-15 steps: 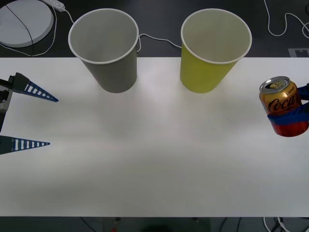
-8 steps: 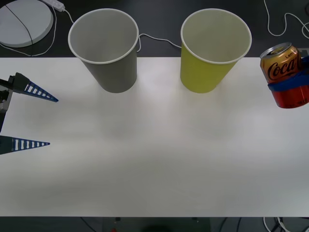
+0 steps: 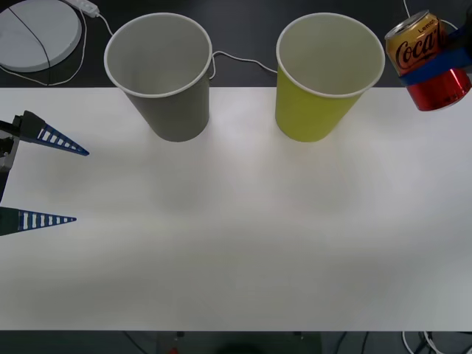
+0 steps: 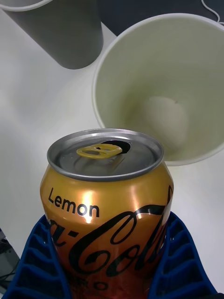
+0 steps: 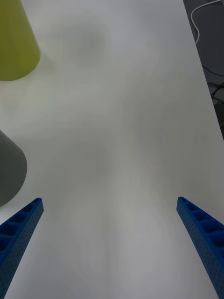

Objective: Put the can into the green bin and the plastic bottle into the gray bin

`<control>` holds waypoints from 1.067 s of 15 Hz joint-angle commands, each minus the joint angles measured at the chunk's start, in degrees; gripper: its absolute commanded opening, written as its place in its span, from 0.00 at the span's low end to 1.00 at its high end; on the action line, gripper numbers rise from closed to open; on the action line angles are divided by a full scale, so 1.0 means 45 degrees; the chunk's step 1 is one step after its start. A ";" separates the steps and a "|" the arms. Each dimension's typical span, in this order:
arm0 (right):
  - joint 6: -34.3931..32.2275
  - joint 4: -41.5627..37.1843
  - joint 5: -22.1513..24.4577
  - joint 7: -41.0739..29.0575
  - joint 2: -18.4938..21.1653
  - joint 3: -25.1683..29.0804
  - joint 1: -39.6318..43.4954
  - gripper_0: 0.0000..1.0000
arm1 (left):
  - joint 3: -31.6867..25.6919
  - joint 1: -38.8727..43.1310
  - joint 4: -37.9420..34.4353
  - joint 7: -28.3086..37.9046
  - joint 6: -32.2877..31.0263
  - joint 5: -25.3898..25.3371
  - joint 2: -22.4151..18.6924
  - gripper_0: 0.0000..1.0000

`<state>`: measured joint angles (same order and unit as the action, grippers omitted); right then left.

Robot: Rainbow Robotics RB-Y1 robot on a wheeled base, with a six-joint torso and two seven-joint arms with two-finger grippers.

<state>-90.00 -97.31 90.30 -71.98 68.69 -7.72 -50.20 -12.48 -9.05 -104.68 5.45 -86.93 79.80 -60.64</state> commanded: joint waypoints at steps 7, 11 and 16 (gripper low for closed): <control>0.0001 0.3988 0.2277 0.0019 -0.2139 -0.3752 -0.4430 0.00 | 0.0000 0.0000 0.0000 0.0000 0.0000 0.0000 0.0000 1.00; 0.0001 0.6137 0.3723 0.0312 -0.3624 -0.4319 -0.5699 0.00 | 0.0000 0.0000 0.0000 0.0000 0.0000 0.0000 0.0000 1.00; 0.0645 0.7738 0.5480 0.0644 -0.5245 -0.4299 -0.6461 0.00 | 0.0000 0.0000 0.0000 0.0000 0.0000 0.0000 0.0000 1.00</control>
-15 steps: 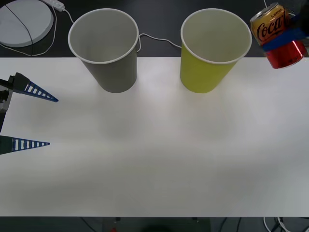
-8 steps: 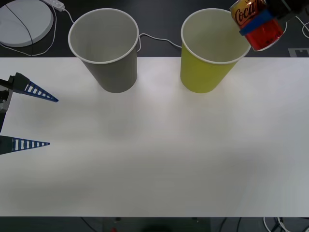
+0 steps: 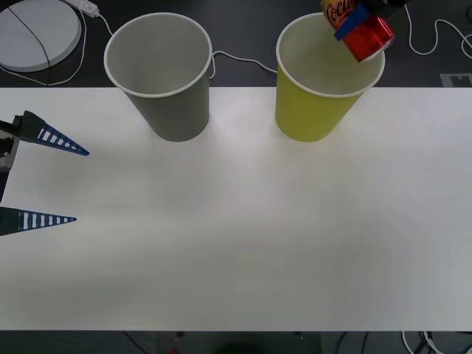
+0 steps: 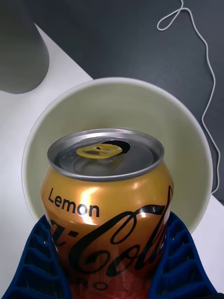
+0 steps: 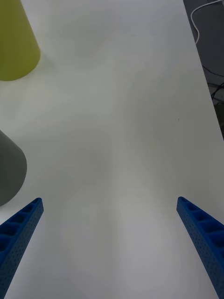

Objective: Put the can into the green bin and the plastic bottle into the gray bin

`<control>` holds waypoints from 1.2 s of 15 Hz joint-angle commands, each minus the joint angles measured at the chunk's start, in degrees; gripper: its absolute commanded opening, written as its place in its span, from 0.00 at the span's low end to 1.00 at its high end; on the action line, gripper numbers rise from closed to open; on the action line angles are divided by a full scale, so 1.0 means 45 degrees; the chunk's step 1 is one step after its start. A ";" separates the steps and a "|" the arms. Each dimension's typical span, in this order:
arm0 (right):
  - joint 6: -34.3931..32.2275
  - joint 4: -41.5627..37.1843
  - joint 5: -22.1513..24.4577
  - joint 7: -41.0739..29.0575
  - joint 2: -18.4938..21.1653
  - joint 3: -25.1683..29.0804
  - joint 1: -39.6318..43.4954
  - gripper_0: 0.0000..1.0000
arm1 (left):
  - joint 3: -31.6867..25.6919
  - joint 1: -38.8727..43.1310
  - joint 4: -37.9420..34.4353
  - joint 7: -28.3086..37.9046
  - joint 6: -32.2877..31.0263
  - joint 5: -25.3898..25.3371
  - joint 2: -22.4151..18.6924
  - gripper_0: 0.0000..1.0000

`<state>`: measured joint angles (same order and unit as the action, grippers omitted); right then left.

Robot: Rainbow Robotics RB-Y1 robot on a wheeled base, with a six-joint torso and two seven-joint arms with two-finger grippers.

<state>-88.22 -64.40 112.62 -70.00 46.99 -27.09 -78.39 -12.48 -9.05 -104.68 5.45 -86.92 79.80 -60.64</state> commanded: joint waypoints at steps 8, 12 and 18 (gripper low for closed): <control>0.0307 0.0327 0.0775 0.1083 -0.0442 0.0005 -0.0335 1.00 | 0.0000 0.0000 0.0000 0.0000 0.0000 0.0000 0.0000 1.00; -0.0162 -0.0493 0.0170 0.1141 0.0241 0.0005 -0.0335 1.00 | 0.0000 0.0000 0.0000 0.0000 0.0000 0.0000 0.0000 1.00; -0.0396 -0.1548 -0.3072 0.2802 0.1843 0.1255 0.1130 1.00 | 0.0000 0.0000 0.0000 0.0000 0.0000 0.0000 0.0000 1.00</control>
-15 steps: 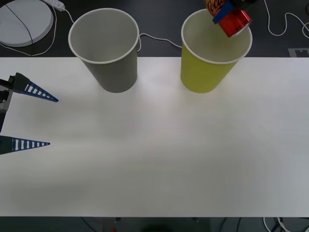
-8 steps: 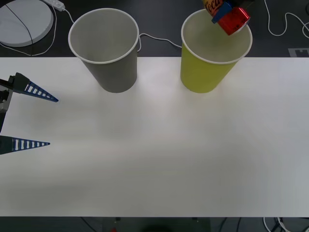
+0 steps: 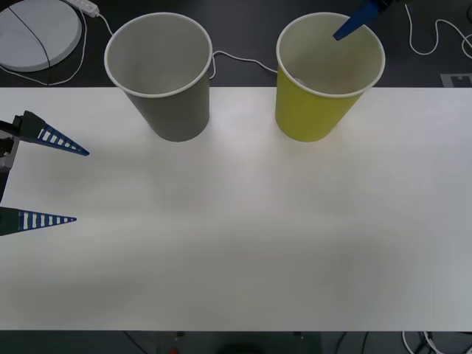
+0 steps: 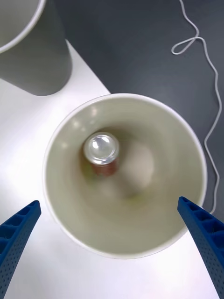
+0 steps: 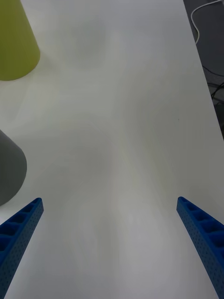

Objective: Put the can into the green bin and the plastic bottle into the gray bin

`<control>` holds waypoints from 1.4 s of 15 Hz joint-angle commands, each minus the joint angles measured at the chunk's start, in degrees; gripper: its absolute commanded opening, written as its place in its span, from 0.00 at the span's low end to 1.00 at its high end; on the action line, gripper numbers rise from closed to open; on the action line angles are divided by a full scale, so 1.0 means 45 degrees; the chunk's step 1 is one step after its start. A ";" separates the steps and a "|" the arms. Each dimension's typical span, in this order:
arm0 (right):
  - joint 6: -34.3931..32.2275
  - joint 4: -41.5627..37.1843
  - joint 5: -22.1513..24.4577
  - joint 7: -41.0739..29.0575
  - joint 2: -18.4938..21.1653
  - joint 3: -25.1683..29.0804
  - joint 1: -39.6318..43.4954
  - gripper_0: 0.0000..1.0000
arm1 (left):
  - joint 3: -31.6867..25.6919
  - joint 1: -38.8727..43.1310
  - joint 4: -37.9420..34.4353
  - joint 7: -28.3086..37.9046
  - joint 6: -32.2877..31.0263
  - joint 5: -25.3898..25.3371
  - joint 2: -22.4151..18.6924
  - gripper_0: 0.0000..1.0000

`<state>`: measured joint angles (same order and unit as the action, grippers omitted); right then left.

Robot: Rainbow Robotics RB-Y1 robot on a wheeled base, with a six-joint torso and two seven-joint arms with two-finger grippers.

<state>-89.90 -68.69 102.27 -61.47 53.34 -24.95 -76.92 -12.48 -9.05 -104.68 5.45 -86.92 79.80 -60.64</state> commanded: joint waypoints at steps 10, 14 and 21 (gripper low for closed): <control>-0.0023 -0.6025 -0.4152 0.5009 0.1604 0.6210 0.7933 1.00 | 0.0000 0.0000 0.0000 0.0000 0.0000 0.0000 0.0000 1.00; -0.0023 -0.7236 -0.4973 0.6571 0.1604 0.7225 1.0218 1.00 | 0.0000 0.0000 0.0000 0.0000 0.0000 0.0000 0.0000 1.00; -0.0023 -0.7275 -0.5441 1.0145 0.1604 0.7967 1.2913 1.00 | 0.0000 0.0000 0.0000 0.0000 0.0000 0.0000 0.0000 1.00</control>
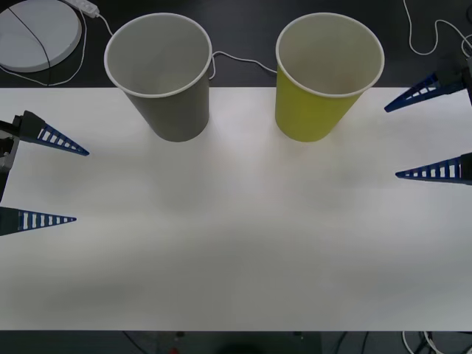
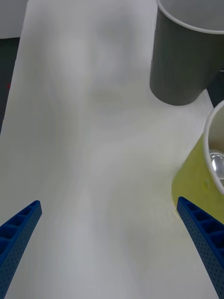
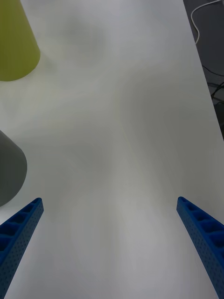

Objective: Put the can into the green bin and the plastic bottle into the gray bin

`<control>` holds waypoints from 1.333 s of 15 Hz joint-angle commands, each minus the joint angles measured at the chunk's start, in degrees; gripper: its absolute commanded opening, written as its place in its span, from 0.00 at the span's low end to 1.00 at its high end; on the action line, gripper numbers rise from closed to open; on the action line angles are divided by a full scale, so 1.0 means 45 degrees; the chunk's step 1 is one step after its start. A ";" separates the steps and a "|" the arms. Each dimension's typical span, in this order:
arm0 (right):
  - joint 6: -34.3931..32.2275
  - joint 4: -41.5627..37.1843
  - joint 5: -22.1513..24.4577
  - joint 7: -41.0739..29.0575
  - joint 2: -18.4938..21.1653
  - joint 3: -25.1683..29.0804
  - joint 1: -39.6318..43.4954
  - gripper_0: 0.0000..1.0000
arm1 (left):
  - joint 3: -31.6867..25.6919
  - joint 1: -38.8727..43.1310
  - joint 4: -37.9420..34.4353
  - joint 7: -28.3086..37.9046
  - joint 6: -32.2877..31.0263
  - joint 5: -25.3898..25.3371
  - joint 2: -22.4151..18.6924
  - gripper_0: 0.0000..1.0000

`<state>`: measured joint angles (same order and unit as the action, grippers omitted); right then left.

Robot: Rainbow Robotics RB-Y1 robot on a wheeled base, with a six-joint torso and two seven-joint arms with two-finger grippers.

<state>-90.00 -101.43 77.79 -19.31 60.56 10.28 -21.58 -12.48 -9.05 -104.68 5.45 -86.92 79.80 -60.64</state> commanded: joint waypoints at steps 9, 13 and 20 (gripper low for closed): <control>0.0000 -0.0020 -0.0294 0.3314 -0.0743 0.0743 0.3527 1.00 | 0.0000 0.0000 0.0000 0.0000 0.0000 0.0000 0.0000 1.00; 0.0020 -0.0664 0.0506 0.3275 -0.1563 0.1505 0.4386 1.00 | 0.0000 0.0000 0.0000 0.0000 0.0000 0.0000 0.0000 1.00; 0.0020 -0.1367 0.1717 0.3040 -0.2930 0.2110 0.4874 1.00 | 0.0000 0.0000 0.0000 0.0000 0.0000 0.0000 0.0000 1.00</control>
<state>-89.92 -107.35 84.93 -5.54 47.85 19.64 0.30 -12.48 -9.05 -104.68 5.45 -86.92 79.80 -60.64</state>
